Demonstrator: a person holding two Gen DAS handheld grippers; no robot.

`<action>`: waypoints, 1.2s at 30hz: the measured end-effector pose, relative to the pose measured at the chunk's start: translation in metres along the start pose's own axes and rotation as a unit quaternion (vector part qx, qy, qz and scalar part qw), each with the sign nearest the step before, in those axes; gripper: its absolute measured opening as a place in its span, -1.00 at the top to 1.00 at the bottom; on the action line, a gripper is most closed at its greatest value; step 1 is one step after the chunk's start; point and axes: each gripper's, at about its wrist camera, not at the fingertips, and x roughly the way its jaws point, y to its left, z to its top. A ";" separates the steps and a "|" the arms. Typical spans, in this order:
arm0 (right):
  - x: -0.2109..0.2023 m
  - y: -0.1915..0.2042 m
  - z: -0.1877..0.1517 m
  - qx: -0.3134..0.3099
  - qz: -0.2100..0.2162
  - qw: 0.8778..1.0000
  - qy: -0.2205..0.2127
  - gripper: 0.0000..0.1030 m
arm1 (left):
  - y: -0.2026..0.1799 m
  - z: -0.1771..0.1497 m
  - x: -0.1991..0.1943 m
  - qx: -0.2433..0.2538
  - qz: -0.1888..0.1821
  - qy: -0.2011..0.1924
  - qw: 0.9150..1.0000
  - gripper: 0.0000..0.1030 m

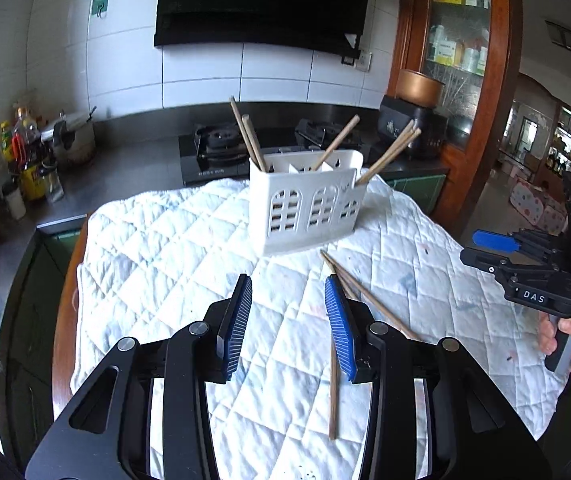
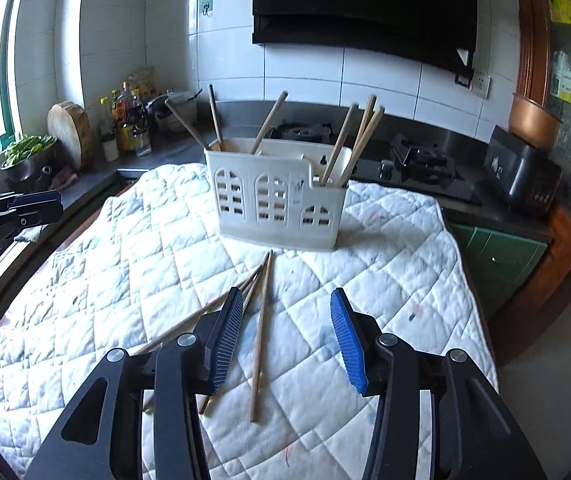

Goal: Organize utensils
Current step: 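Lower both open tools to the chopsticks and close each on one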

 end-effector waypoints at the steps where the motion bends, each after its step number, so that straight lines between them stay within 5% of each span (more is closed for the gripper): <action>1: 0.004 0.000 -0.007 0.003 0.001 1.000 0.005 0.13 | 0.000 -0.009 0.003 -0.002 -0.001 0.007 1.000 0.24; 13: 0.053 0.016 -0.063 0.013 0.015 0.998 0.062 0.30 | 0.009 -0.076 0.036 -0.039 -0.008 0.070 0.997 0.24; 36: 0.090 0.018 -0.077 0.022 0.020 0.993 0.113 0.61 | -0.025 -0.107 0.069 -0.024 -0.037 0.118 0.992 0.29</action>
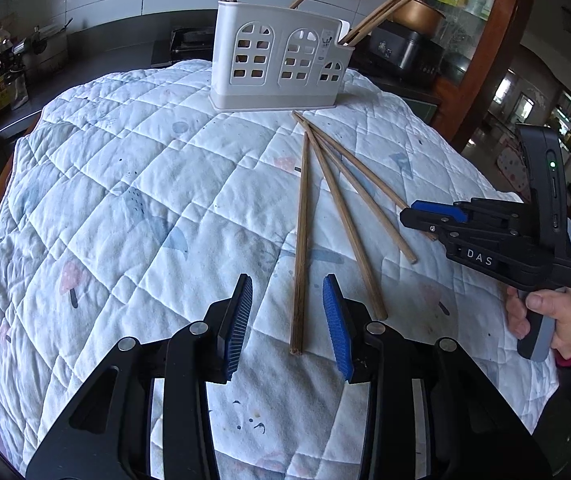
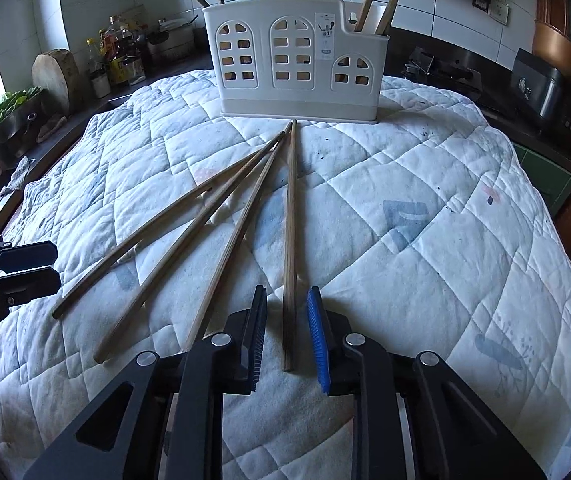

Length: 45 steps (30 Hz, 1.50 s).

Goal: Organize utensils
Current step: 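Lower both open tools to the chopsticks and close each on one, then lift the chopsticks in both tools and carry them over the white caddy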

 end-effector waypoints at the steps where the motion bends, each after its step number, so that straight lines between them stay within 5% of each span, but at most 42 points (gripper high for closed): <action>1: 0.001 0.000 0.000 -0.001 -0.001 1.000 0.001 0.64 | -0.002 0.000 0.002 0.002 0.001 0.000 1.000 0.30; 4: 0.001 0.000 0.001 -0.002 -0.004 1.000 0.002 0.68 | -0.006 0.000 0.008 0.005 0.001 0.003 1.000 0.30; 7: 0.002 -0.001 0.001 -0.001 -0.006 1.000 0.002 0.75 | -0.011 0.000 0.018 0.014 0.006 0.012 1.000 0.61; 23: -0.011 -0.003 0.001 0.004 -0.010 1.000 -0.015 0.87 | -0.027 0.003 0.032 0.037 0.069 -0.005 0.997 0.88; 36: -0.090 0.001 0.041 -0.016 -0.017 0.993 -0.119 0.87 | -0.019 0.030 -0.013 0.035 0.037 -0.051 0.997 0.89; 45: -0.116 0.000 0.083 -0.032 -0.010 0.989 -0.147 0.87 | -0.008 0.054 -0.032 0.019 0.008 -0.074 0.997 0.89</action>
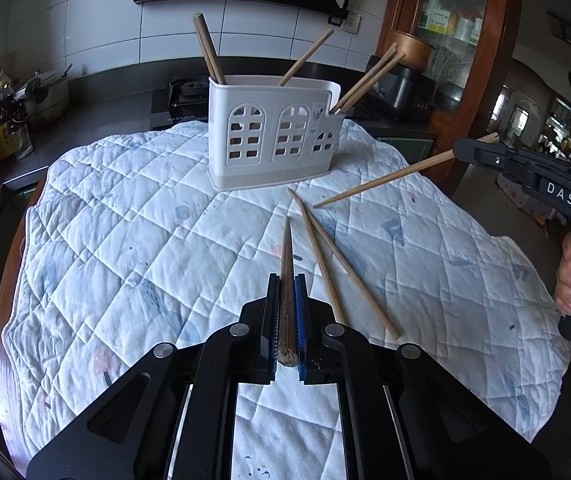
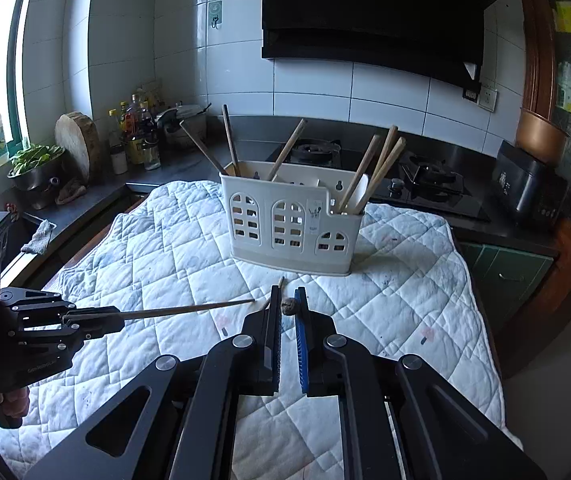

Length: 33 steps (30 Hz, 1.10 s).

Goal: Organize utensils
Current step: 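Lift the chopsticks in both tools and carry them over the white caddy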

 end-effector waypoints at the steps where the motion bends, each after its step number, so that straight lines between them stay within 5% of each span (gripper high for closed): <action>1: -0.001 -0.001 0.006 -0.002 -0.001 1.000 -0.002 0.87 | 0.000 0.004 -0.002 0.002 0.001 -0.005 1.000 0.89; 20: -0.011 -0.041 0.125 0.002 0.003 1.000 -0.025 0.87 | 0.003 0.088 -0.026 0.038 -0.013 -0.026 0.999 0.89; 33: 0.008 -0.056 0.179 0.001 -0.034 0.999 -0.029 0.87 | -0.009 0.190 -0.072 0.065 0.012 -0.129 0.989 0.89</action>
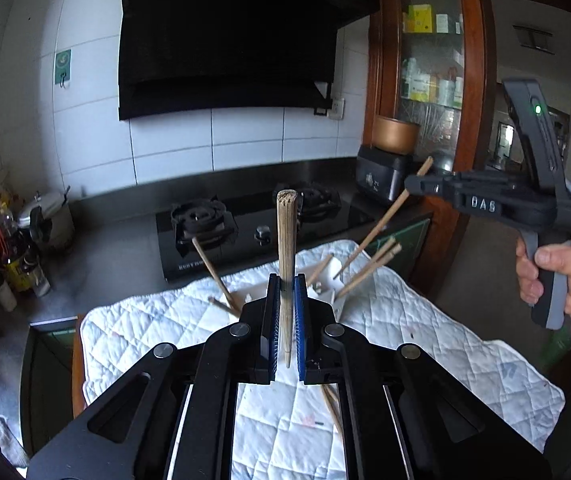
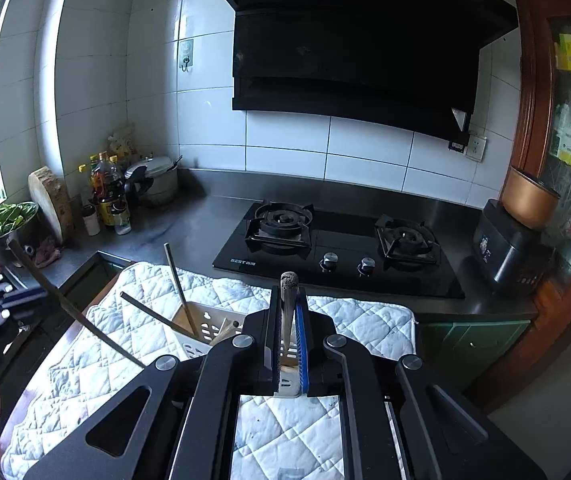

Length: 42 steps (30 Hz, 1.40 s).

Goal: Organize utensils
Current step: 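Lift the chopsticks in both tools and carry them over the white caddy, then open both tools to drop the chopsticks into the white caddy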

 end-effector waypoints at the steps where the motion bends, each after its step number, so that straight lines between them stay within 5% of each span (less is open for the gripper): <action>1: 0.004 0.000 0.001 -0.002 -0.005 1.000 0.003 0.87 | 0.000 0.007 0.001 0.001 0.004 -0.007 1.000 0.89; 12: 0.039 -0.006 -0.009 -0.010 -0.005 0.999 0.036 0.87 | 0.009 0.039 0.055 -0.016 0.050 -0.023 0.998 0.89; 26: 0.064 -0.009 -0.023 -0.007 0.003 0.998 0.063 0.87 | 0.037 0.011 0.119 -0.052 0.046 0.054 0.996 0.88; 36: 0.061 -0.008 -0.023 -0.001 0.003 0.998 0.057 0.85 | 0.031 0.010 0.115 -0.038 0.045 0.048 0.997 0.83; 42: 0.036 -0.011 -0.022 0.001 -0.002 1.000 0.031 0.68 | 0.025 0.015 0.091 -0.038 0.041 0.029 0.998 0.83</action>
